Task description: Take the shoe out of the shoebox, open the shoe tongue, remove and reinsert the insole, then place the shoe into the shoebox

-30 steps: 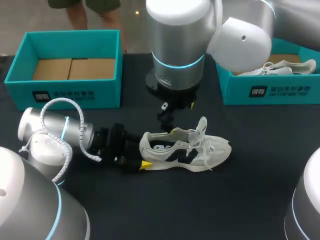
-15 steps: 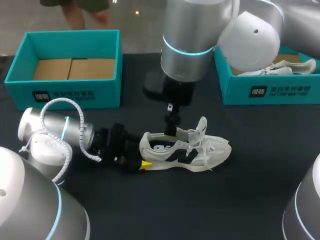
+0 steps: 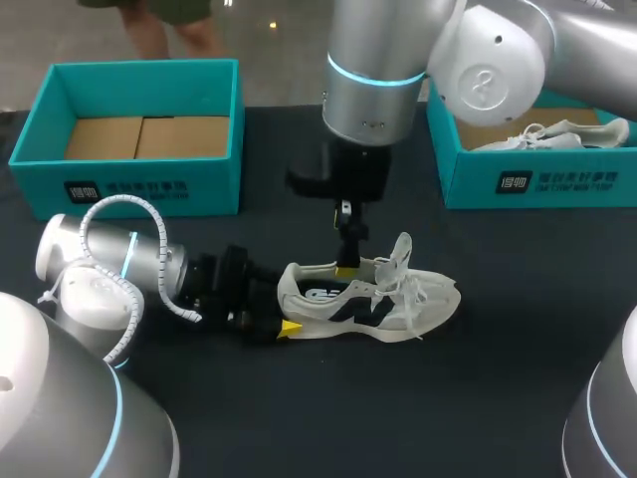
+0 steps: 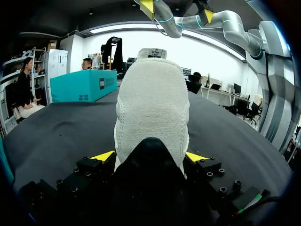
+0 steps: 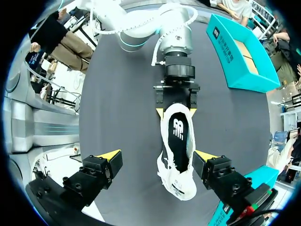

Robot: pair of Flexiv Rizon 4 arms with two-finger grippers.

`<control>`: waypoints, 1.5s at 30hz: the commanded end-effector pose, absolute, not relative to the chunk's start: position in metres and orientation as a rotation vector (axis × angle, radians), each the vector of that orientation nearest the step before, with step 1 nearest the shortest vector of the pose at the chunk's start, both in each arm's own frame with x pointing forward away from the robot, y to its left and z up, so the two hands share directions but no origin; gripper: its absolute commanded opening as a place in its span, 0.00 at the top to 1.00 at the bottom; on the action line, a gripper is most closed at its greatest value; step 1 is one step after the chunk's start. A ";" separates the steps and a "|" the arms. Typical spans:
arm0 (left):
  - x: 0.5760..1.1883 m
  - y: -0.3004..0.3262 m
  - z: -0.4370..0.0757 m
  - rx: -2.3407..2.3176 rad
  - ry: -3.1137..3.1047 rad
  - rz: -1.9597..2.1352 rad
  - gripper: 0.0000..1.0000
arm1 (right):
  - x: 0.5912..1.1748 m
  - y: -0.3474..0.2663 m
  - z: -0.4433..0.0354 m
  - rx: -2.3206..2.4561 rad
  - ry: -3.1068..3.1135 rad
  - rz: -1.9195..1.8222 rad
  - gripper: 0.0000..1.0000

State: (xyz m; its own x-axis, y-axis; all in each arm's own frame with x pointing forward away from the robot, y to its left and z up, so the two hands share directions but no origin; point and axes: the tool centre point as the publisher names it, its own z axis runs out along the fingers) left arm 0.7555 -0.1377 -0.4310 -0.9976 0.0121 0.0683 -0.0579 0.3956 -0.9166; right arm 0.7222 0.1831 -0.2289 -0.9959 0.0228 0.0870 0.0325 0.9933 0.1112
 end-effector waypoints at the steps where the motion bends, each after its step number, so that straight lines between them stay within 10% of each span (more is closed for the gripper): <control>1: 0.755 -0.137 -0.433 0.043 -2.572 1.689 1.00 | 0.723 0.185 -0.230 -0.042 -3.050 -0.167 0.00; 10: 0.755 -0.137 -0.433 0.043 -2.572 1.689 1.00 | 0.724 0.188 -0.231 0.001 -3.049 -0.182 0.00; 11: 0.755 -0.137 -0.433 0.043 -2.572 1.689 1.00 | 0.725 0.189 -0.233 -0.013 -3.038 -0.198 0.20; 13: 0.755 -0.137 -0.433 0.043 -2.572 1.689 1.00 | 0.726 0.190 -0.239 -0.025 -3.032 -0.170 0.96; 14: 0.755 -0.137 -0.433 0.043 -2.572 1.689 1.00 | 0.727 0.190 -0.241 -0.028 -3.016 -0.171 1.00; 45: 0.755 -0.137 -0.433 0.043 -2.572 1.689 1.00 | 0.762 0.176 -0.325 -0.087 -2.931 -0.113 1.00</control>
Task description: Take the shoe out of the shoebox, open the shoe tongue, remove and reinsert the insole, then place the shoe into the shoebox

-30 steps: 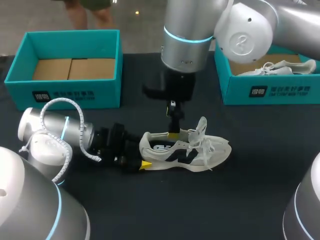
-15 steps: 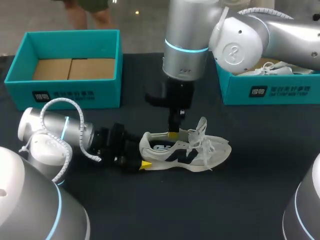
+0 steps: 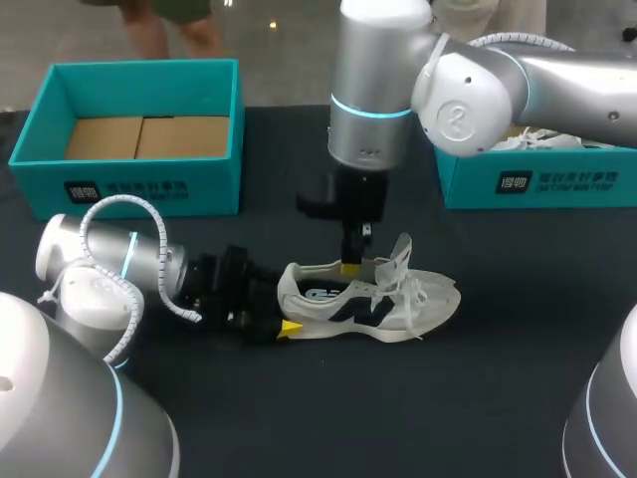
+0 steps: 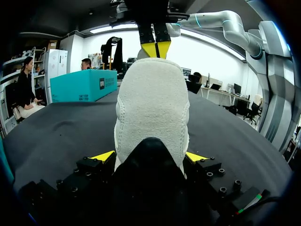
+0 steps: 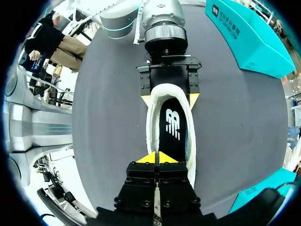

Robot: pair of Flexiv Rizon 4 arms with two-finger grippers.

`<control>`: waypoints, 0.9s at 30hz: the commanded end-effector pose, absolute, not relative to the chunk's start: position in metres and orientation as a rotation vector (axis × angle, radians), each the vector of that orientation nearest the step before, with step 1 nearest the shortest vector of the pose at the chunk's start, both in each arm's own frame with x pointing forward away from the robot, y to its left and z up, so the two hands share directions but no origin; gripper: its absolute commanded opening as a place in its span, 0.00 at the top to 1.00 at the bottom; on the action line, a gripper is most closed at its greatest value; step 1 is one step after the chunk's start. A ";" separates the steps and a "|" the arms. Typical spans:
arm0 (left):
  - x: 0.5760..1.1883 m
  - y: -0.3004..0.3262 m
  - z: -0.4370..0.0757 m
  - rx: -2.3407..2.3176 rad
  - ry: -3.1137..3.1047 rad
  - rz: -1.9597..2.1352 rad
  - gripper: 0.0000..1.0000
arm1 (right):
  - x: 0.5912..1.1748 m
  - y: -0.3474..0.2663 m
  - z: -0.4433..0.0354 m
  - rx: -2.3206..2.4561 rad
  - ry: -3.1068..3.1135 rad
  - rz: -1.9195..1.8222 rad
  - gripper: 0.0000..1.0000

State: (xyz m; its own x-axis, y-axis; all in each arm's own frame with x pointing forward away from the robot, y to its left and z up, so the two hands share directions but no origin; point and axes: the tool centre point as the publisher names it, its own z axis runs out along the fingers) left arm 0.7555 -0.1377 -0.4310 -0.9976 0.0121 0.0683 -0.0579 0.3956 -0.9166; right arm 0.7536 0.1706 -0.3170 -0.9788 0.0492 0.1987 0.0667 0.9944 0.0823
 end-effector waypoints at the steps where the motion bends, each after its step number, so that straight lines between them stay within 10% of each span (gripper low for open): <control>1: 0.755 -0.137 -0.433 0.043 -2.572 1.689 1.00 | 0.765 0.175 -0.328 -0.090 -2.933 -0.107 1.00; 27: 0.755 -0.137 -0.433 0.043 -2.572 1.689 1.00 | 0.769 0.180 -0.367 -0.216 -2.993 0.097 1.00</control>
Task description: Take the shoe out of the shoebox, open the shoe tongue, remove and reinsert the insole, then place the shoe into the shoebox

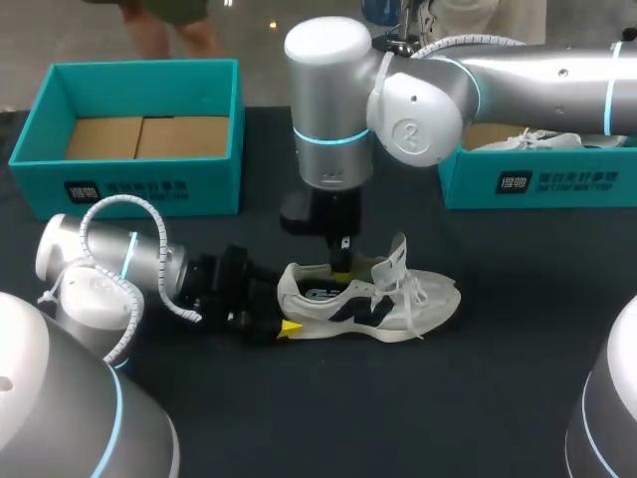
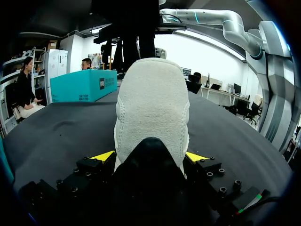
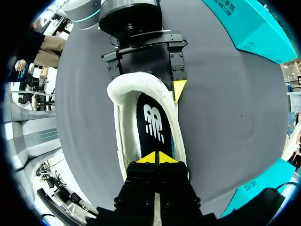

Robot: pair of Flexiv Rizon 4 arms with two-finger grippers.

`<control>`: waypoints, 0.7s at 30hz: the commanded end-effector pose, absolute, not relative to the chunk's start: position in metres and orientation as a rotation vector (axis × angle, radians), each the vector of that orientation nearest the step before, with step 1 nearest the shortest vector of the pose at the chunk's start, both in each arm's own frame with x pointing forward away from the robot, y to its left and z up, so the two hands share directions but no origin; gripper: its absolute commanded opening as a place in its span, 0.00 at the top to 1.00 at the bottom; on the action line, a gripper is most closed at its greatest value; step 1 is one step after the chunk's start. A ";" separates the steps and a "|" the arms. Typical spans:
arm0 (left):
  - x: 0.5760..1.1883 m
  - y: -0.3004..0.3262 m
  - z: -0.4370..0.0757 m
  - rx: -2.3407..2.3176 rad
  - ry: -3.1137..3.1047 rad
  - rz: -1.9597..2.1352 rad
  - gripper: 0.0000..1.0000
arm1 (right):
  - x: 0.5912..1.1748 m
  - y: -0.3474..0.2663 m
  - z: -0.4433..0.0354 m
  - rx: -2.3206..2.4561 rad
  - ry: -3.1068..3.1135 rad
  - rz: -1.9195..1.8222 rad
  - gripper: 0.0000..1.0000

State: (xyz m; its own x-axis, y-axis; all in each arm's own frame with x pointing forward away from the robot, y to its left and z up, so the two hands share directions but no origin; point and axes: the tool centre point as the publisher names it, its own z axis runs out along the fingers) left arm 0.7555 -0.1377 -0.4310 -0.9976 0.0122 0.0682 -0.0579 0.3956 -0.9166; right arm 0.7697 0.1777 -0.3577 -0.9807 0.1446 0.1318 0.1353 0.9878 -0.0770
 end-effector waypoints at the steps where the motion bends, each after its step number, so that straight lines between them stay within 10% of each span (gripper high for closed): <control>1: 0.755 -0.137 -0.433 0.043 -2.572 1.689 1.00 | 0.768 0.180 -0.368 -0.220 -2.992 0.097 1.00; 15: 0.755 -0.137 -0.433 0.043 -2.572 1.689 1.00 | 0.767 0.171 -0.378 -0.262 -2.965 0.069 1.00; 21: 0.755 -0.137 -0.433 0.043 -2.572 1.689 1.00 | 0.769 0.168 -0.377 -0.264 -2.962 0.061 0.67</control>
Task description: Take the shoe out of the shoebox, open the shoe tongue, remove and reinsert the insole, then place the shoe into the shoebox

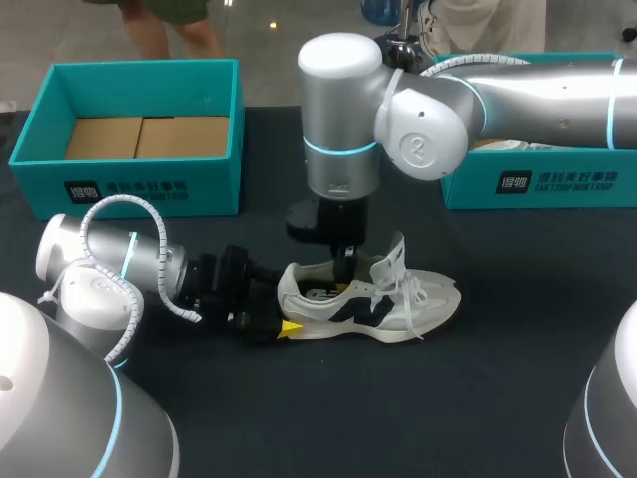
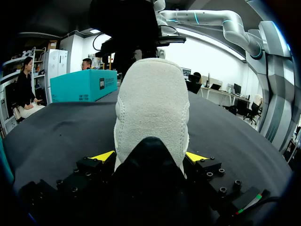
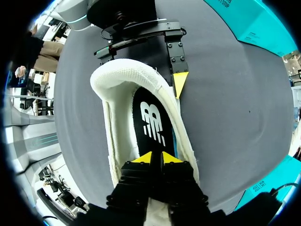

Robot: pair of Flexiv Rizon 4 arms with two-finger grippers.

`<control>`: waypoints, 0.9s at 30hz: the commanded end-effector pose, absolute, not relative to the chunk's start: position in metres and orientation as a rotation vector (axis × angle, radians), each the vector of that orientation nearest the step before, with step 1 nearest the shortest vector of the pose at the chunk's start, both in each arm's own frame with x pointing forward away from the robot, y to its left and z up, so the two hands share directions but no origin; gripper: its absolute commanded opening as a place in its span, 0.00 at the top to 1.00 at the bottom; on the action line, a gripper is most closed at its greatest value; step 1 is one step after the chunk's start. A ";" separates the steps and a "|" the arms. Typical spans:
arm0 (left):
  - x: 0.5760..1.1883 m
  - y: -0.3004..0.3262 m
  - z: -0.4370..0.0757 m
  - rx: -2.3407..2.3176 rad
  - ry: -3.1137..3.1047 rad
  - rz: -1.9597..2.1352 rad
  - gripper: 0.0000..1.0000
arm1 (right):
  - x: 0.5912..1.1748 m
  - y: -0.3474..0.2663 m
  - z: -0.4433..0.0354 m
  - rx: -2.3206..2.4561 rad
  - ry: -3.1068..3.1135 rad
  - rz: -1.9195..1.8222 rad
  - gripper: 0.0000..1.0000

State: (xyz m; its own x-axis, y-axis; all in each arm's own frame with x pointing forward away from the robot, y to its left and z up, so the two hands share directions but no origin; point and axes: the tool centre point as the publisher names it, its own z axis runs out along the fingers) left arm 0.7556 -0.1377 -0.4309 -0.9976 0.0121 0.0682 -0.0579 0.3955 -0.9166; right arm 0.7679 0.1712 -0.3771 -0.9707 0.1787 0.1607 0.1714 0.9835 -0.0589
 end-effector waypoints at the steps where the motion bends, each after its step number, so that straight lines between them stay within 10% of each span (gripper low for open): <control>1: 0.755 -0.137 -0.433 0.043 -2.572 1.689 1.00 | 0.769 0.167 -0.376 -0.265 -2.962 0.061 0.67; 27: 0.755 -0.137 -0.433 0.043 -2.572 1.689 1.00 | 0.769 0.188 -0.429 -0.222 -2.890 -0.018 0.56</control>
State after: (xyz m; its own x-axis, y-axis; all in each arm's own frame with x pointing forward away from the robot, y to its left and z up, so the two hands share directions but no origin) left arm 0.7561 -0.1366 -0.4316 -0.9975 0.0102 0.0696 -0.0599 0.3965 -0.9161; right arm 0.7679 0.1789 -0.4073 -0.9606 0.1524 0.2323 0.1559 0.9878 -0.0031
